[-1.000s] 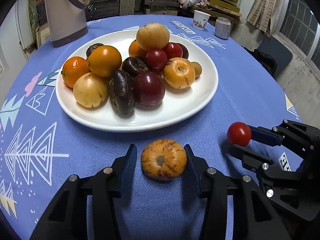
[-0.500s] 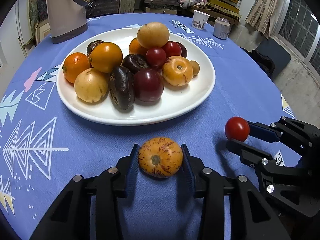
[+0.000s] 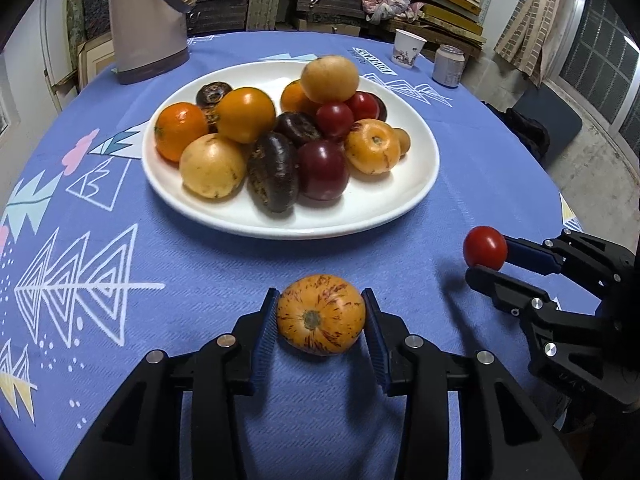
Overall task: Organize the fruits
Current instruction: 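Carry the tomato and pear over the plate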
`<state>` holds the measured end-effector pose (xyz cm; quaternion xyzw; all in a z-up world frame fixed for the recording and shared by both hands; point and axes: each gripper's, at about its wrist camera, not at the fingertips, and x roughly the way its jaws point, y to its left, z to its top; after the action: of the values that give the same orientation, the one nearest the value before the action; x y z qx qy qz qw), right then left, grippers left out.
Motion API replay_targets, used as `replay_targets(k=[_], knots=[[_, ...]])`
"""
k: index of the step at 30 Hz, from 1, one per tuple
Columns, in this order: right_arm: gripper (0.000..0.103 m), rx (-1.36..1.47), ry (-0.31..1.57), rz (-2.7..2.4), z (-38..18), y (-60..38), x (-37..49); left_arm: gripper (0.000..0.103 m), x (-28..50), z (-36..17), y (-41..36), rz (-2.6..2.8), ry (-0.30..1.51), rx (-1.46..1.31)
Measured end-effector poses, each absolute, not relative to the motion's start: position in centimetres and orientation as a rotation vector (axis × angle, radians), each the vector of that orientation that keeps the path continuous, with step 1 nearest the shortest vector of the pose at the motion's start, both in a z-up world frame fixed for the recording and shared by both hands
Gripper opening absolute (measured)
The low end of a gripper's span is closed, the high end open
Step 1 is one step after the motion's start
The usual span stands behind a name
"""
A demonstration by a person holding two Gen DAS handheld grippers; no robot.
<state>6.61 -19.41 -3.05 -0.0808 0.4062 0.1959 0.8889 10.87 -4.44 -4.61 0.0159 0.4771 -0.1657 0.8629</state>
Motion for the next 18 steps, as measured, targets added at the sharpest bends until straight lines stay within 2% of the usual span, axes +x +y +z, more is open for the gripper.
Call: replay_targets(k=[18], knots=[[0.029,-0.093,0.766,0.447,0.7,-19.8,6.7,0.041,10.8,1.0,-1.8,-0.315,0.869,0.060]])
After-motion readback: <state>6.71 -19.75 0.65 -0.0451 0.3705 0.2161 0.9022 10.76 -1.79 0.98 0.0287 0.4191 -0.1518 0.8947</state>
